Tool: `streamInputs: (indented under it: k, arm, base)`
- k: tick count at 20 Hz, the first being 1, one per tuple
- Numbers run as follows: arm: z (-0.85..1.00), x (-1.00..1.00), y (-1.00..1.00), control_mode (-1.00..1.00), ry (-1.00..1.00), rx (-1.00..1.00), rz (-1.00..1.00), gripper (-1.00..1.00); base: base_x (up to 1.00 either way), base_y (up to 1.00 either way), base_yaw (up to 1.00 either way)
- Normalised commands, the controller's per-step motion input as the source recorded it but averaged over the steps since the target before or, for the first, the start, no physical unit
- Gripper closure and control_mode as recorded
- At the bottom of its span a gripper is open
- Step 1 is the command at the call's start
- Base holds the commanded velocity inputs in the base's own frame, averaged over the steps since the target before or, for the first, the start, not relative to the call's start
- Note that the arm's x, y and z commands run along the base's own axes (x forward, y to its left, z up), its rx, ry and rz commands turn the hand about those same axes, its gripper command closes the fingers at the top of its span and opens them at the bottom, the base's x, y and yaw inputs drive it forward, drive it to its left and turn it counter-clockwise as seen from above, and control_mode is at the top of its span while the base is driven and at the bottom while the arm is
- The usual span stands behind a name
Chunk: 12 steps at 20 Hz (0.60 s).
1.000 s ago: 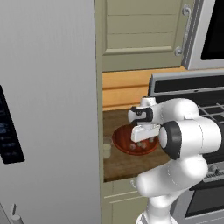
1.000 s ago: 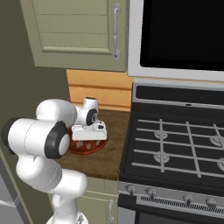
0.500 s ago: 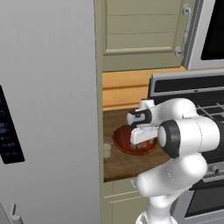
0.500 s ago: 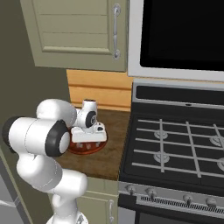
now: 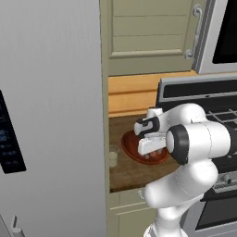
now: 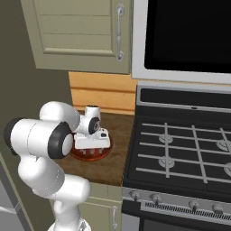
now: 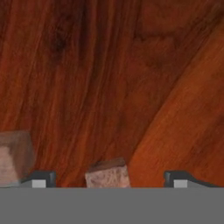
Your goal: Grab a lemon wedge from the fridge and one ice cube from the ice bowl, and put them in the glass of lemonade.
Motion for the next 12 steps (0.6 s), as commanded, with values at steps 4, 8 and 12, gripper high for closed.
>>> streamInputs:
  k: [4,8,12]
  arm:
    - [0.0,-0.11,0.0,-1.0,-0.02,0.0,0.0,-1.0]
    - [0.0,-0.18,0.0,-1.0,-0.04,0.0,0.0,-1.0]
    - [0.0,-0.01,0.0,-1.0,0.0,0.0,0.0,-1.0]
  base:
    - [0.0,0.0,0.0]
    - [0.0,0.0,0.0]
    - [0.0,0.0,0.0]
